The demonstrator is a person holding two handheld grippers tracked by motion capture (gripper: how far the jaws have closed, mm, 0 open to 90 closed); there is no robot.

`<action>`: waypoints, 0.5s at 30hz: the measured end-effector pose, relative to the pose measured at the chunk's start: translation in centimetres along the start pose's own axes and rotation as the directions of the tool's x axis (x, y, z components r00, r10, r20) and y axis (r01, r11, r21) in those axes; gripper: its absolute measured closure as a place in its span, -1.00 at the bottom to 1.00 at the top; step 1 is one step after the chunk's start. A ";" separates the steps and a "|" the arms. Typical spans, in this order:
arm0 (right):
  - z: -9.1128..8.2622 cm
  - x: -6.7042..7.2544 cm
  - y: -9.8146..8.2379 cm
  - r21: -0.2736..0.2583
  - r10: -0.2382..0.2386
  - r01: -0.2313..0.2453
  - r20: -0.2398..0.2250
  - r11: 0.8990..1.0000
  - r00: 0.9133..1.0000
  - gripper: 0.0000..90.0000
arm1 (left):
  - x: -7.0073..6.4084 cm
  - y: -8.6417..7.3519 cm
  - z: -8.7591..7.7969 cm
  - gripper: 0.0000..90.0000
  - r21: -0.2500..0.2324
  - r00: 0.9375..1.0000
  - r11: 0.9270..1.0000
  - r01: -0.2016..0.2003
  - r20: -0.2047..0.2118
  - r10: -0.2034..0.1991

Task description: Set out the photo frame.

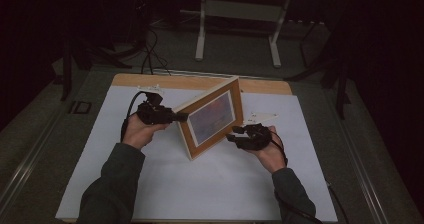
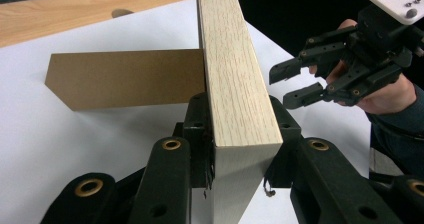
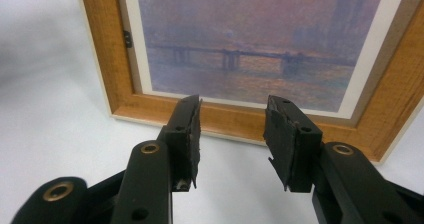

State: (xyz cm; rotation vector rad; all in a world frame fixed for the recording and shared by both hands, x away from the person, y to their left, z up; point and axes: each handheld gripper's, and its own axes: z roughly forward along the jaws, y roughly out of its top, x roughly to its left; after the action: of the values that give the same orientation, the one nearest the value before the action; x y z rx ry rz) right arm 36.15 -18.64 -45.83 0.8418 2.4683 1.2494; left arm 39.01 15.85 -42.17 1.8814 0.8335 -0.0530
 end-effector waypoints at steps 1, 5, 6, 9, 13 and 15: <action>-0.1 -0.1 0.0 0.001 -0.001 0.001 0.001 1.000 1.000 0.27 | 0.2 0.0 0.0 0.58 -0.001 1.000 1.000 0.002 0.010 -0.002; -0.3 -0.4 0.1 -0.002 0.006 -0.006 0.012 1.000 1.000 0.27 | 0.6 -0.1 0.0 0.58 -0.003 0.999 1.000 0.006 0.036 -0.006; -0.4 -0.5 0.1 -0.005 0.010 -0.010 0.016 1.000 1.000 0.27 | 0.7 -0.1 0.0 0.58 -0.003 0.999 1.000 0.005 0.039 -0.005; -0.7 -0.9 0.2 -0.012 0.020 -0.020 0.032 1.000 0.999 0.27 | 0.8 0.0 -0.1 0.58 0.003 0.999 1.000 -0.002 0.054 0.002; -1.1 -1.8 0.3 -0.027 0.044 -0.043 0.053 0.999 0.998 0.26 | 1.0 0.0 -0.2 0.58 0.013 0.997 1.000 -0.015 0.075 0.014; -1.3 -2.2 0.4 -0.031 0.053 -0.051 0.067 0.998 0.996 0.26 | 1.0 0.0 -0.3 0.58 0.019 0.996 1.000 -0.023 0.084 0.021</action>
State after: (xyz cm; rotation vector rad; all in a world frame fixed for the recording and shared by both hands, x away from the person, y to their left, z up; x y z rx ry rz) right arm 37.49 -20.58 -44.84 0.9308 2.3844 1.2498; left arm 39.67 16.62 -42.46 1.8932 0.7573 -0.1263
